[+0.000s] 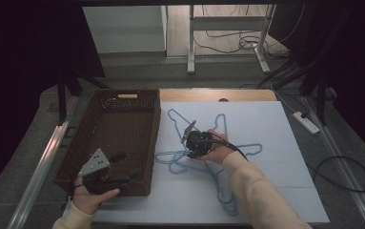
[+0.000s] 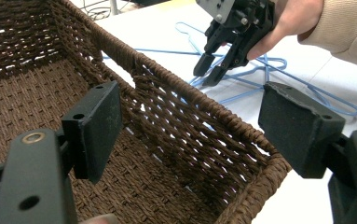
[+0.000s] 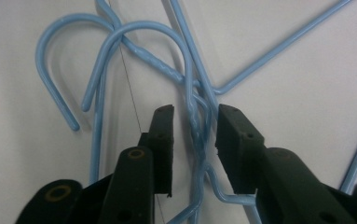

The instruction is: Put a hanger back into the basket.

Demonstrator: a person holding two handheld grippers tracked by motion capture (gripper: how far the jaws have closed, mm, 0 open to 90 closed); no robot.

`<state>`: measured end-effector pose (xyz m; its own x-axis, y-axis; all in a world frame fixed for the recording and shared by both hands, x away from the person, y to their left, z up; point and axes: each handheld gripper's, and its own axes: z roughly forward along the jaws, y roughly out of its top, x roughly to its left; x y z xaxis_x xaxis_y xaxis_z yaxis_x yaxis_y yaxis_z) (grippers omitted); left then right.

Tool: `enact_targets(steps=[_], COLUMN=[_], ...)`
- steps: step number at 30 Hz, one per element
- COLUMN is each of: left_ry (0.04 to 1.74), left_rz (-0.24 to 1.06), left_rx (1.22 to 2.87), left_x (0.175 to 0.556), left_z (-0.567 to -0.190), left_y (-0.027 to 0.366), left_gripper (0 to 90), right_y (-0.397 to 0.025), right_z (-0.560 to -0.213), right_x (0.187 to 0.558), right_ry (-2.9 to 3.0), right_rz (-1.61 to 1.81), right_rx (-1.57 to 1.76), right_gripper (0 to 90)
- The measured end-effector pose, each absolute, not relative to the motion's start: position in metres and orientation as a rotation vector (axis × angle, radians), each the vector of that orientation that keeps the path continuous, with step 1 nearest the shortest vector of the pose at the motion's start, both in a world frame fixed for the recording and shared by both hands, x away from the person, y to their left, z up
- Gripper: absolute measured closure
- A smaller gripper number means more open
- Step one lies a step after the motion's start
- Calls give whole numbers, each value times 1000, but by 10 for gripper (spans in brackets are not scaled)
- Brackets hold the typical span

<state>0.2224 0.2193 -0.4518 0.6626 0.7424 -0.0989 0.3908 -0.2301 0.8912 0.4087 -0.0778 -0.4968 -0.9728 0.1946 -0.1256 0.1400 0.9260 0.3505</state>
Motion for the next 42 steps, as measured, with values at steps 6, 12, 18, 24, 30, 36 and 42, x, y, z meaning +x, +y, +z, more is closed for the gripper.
enact_targets(steps=[6, 12, 18, 24, 30, 36, 42], left_ry=[896, 898, 898, 894, 886, 867, 846], left_rz=[426, 426, 425, 426, 424, 424, 410], left_rx=[1849, 1849, 1849, 1850, 1852, 1858, 1861], left_x=[223, 223, 223, 222, 221, 219, 216], left_z=[-452, -452, -452, -452, -451, -448, -444], left_y=[219, 219, 219, 217, 215, 211, 203], left_gripper=[217, 217, 217, 217, 217, 217, 215], right_y=[-76, -76, -75, -83, -95, -106, -116], right_z=[-502, -502, -499, -483, -466, -451, -437], right_x=[407, 406, 404, 402, 403, 404, 404], right_ry=[2903, 2863, 2841, 2795, 2752, 2694, 2648], right_rz=[462, 457, 451, 523, 605, 673, 724], right_rx=[180, 108, 92, 147, 227, 305, 364], right_gripper=[770, 842, 858, 864, 866, 867, 867])
